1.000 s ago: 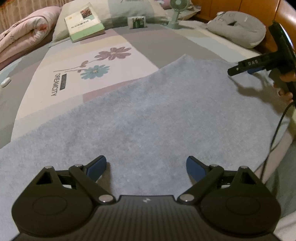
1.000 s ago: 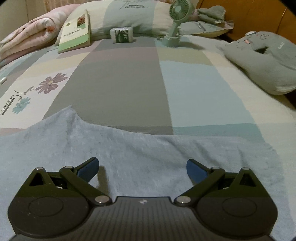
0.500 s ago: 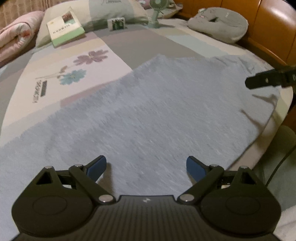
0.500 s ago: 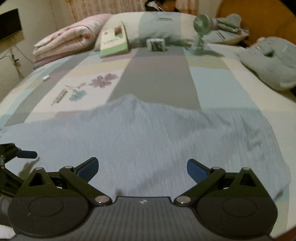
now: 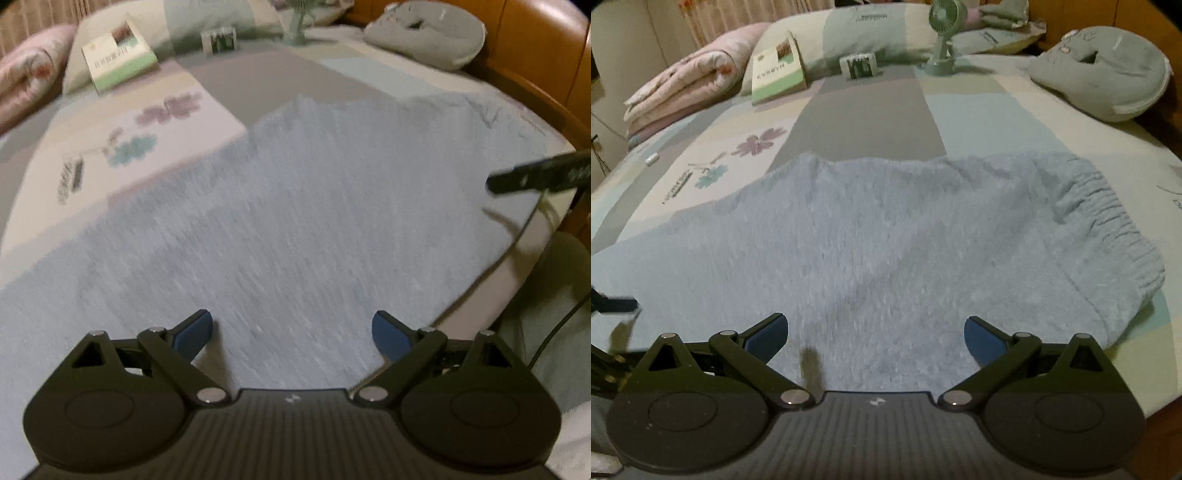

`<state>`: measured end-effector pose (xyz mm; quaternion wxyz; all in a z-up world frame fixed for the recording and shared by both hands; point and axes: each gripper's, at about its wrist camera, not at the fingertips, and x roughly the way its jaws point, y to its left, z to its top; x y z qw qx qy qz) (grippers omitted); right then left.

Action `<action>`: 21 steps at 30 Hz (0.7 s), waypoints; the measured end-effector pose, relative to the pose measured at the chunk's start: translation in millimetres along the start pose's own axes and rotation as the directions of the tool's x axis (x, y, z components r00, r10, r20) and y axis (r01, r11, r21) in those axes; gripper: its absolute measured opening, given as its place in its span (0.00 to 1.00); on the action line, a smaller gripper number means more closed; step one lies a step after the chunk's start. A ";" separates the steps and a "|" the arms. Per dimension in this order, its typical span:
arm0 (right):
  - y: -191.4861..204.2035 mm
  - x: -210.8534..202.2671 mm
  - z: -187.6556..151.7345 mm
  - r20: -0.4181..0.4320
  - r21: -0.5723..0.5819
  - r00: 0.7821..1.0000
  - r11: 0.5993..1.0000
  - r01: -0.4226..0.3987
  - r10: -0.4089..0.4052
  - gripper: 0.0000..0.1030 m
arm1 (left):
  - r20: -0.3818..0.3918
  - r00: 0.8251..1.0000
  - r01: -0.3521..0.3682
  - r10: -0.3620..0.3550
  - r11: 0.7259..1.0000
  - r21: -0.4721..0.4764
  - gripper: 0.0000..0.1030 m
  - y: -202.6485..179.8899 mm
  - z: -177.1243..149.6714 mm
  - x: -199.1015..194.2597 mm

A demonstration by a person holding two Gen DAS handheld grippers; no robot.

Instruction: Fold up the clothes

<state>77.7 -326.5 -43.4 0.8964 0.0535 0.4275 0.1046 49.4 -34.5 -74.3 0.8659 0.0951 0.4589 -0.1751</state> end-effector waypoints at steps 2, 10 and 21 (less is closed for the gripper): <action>-5.1 1.5 -0.8 -0.003 0.015 1.000 1.000 0.007 -0.007 1.00 | 0.004 1.000 -0.003 0.003 1.000 -0.006 0.92 -0.4 -0.3 -0.9; -4.8 1.6 -1.1 0.019 0.021 1.000 1.000 0.003 -0.004 1.00 | 0.010 1.000 -0.011 0.011 1.000 0.002 0.92 -2.9 1.6 -2.2; -15.9 3.4 -8.0 0.015 0.015 1.000 1.000 0.010 -0.010 1.00 | 0.026 0.999 -0.030 0.030 1.000 0.000 0.92 1.3 1.8 -13.8</action>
